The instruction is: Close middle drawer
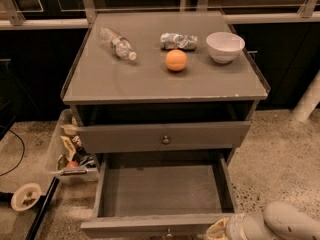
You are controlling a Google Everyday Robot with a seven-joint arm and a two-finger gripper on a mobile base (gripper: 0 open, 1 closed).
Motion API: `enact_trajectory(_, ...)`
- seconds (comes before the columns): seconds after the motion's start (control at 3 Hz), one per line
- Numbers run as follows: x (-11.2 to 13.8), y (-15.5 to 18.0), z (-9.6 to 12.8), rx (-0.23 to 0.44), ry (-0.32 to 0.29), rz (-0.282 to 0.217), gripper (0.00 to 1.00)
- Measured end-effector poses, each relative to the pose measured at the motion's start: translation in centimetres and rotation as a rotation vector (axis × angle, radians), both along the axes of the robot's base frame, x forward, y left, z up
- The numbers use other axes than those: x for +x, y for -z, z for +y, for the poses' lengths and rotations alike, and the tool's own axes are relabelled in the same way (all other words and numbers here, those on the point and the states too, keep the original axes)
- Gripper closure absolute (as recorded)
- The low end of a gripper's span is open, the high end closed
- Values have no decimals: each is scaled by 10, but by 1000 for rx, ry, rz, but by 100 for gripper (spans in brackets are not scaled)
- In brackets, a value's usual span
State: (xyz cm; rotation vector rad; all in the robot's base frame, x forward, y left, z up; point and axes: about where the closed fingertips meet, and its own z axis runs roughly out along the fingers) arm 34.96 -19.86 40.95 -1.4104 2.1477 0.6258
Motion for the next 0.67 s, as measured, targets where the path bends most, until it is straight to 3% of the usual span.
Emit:
enact_trajectory(0.33, 2, 0, 4, 21, -12, 2, 20)
enact_trajectory(0.67, 20, 0, 10, 19, -26, -25, 19)
